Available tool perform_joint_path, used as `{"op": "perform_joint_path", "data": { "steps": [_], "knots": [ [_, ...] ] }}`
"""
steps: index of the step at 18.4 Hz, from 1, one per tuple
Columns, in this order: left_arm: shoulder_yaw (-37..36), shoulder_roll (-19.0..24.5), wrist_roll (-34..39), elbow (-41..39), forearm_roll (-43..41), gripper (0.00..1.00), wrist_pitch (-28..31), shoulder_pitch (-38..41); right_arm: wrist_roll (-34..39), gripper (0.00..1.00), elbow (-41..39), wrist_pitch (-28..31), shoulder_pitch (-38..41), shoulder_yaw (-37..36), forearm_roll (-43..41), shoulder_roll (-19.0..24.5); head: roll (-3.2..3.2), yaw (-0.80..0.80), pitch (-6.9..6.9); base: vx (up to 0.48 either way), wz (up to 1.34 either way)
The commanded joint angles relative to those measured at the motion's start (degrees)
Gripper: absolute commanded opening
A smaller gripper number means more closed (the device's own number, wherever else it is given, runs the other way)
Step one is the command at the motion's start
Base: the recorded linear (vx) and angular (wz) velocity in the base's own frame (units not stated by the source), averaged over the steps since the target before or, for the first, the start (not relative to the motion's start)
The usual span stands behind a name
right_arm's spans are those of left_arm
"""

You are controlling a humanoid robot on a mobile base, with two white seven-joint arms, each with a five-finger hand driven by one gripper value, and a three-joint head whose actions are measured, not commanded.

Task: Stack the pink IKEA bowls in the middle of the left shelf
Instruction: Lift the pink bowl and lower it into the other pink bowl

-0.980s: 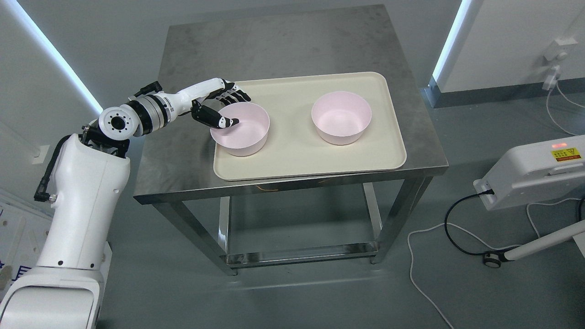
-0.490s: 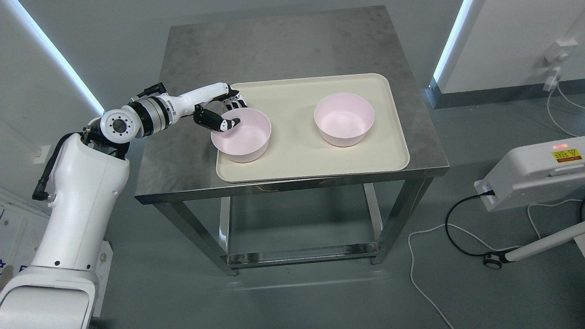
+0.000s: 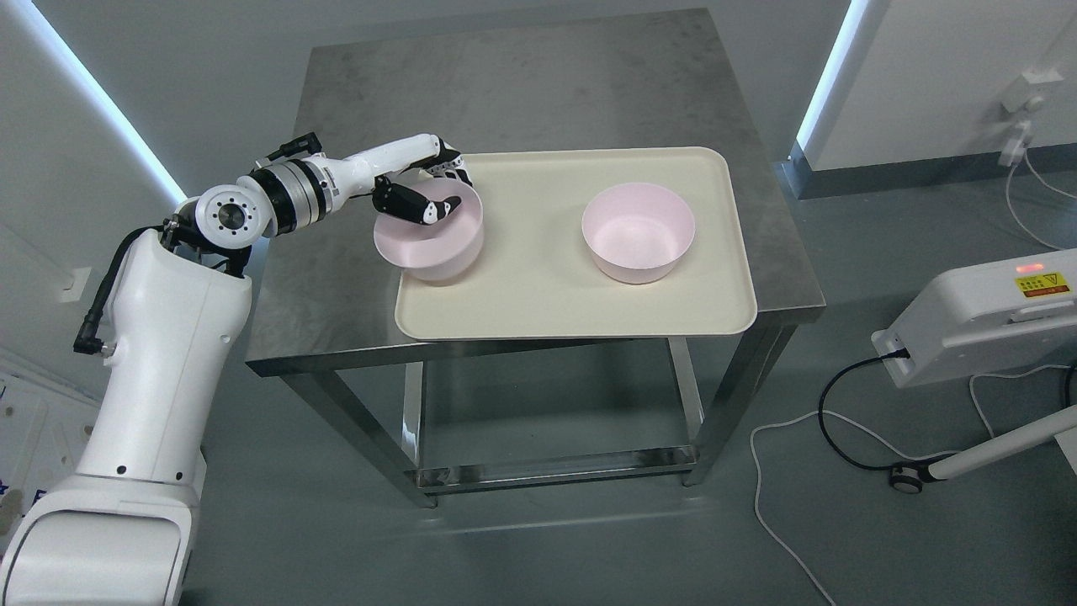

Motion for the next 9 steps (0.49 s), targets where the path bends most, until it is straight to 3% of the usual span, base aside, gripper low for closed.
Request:
{"op": "perform_joint_path", "data": {
  "steps": [1, 5, 9],
  "knots": [
    [3.5, -10.4, -0.1, -3.4, 0.3, 0.00, 4.0, -4.6, 0.0, 1.00, -1.0, 0.0, 0.0, -0.3, -0.1, -1.0, 0.00, 0.00, 0.00, 0.000, 0.00],
    [0.4, -17.0, -0.1, -5.5, -0.2, 0.00, 5.3, -6.9, 0.0, 1.00, -1.0, 0.0, 0.0, -0.3, -0.1, -1.0, 0.00, 0.00, 0.00, 0.000, 0.01],
    [-10.7, -17.0, 1.9, -5.4, -1.1, 0.00, 5.3, -8.1, 0.0, 1.00, -1.0, 0.0, 0.0, -0.3, -0.1, -1.0, 0.00, 0.00, 0.00, 0.000, 0.00]
  ]
}}
